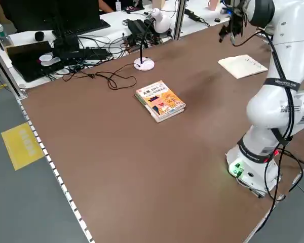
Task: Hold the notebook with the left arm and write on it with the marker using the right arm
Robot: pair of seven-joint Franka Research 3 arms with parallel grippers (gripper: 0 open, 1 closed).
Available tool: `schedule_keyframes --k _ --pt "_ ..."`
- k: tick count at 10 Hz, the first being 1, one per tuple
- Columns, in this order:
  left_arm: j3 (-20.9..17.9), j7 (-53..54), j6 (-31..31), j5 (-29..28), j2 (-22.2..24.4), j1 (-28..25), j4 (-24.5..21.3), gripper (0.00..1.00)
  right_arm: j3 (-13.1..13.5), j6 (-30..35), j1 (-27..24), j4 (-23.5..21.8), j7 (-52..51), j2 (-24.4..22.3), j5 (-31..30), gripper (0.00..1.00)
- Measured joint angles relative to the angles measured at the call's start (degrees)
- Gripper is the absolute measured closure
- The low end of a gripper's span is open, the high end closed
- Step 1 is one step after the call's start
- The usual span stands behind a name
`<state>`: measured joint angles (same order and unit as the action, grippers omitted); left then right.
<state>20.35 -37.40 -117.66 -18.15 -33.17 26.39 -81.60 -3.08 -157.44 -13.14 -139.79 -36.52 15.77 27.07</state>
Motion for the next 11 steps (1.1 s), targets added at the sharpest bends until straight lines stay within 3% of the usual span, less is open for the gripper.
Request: schedule_keyframes --k 2,4,11 --pt "0.1 3.4 1.7 2.4 2.6 -3.0 0.0 0.00 0.0 0.0 0.0 0.0 0.0 0.0 0.0 0.58" --pt "0.1 5.9 3.2 4.6 4.5 -5.8 -0.1 0.00 0.0 0.0 0.0 0.0 0.0 0.0 0.0 0.44" --pt "0.2 12.3 12.4 9.1 11.9 -16.1 1.9 0.00 -0.1 0.0 0.0 0.1 0.0 0.0 0.0 0.44"
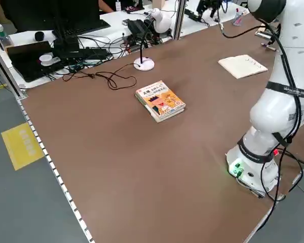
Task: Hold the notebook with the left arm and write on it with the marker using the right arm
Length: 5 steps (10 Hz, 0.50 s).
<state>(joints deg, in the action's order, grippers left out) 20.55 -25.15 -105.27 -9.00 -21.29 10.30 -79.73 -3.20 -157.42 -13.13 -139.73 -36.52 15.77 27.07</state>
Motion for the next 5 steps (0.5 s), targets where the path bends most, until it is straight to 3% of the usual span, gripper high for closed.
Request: schedule_keyframes --k 5 --pt "0.0 11.4 7.8 3.8 3.6 -10.0 2.8 0.00 -0.7 2.6 3.4 4.2 0.5 -1.3 0.0 0.40"
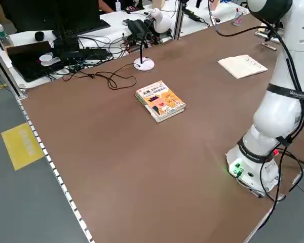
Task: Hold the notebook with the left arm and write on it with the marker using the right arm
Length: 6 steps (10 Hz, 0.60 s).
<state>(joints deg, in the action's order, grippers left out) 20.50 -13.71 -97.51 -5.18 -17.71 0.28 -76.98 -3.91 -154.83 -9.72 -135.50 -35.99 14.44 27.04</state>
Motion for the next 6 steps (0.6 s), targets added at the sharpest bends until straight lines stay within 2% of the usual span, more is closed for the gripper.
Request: schedule_keyframes --k 2,3,5,6 --pt "0.0 6.0 1.9 2.2 1.5 -3.9 0.1 0.00 0.0 4.9 2.3 3.3 3.7 -1.3 -1.3 0.30" --pt "0.0 8.6 2.3 2.7 1.9 -5.8 0.1 0.00 0.0 8.9 3.2 5.8 7.7 -1.9 -4.5 0.30" --pt "-0.1 10.9 2.6 3.0 2.5 -8.0 0.1 0.00 -0.2 20.9 4.1 13.5 19.9 -2.9 -16.0 0.20" --pt "-0.1 11.0 3.1 3.0 2.9 -8.1 0.1 0.00 -0.3 28.2 4.5 18.5 25.3 -3.3 -20.7 0.20"
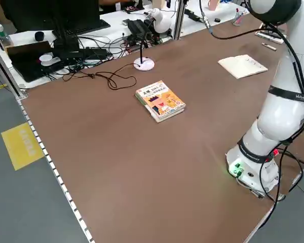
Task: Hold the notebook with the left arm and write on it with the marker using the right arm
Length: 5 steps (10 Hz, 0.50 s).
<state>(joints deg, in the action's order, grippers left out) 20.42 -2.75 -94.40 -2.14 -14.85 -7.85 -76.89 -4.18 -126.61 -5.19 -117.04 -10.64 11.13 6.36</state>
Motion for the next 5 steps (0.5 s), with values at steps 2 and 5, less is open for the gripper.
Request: schedule_keyframes --k 2,5 --pt "0.0 0.0 2.2 0.0 1.0 0.4 0.0 0.00 -0.1 13.1 1.3 9.7 5.6 -0.7 -4.4 0.12" --pt "0.0 -0.2 6.3 0.0 2.7 0.5 0.0 0.00 -0.3 23.8 3.1 19.7 8.6 -2.3 -9.7 0.01"
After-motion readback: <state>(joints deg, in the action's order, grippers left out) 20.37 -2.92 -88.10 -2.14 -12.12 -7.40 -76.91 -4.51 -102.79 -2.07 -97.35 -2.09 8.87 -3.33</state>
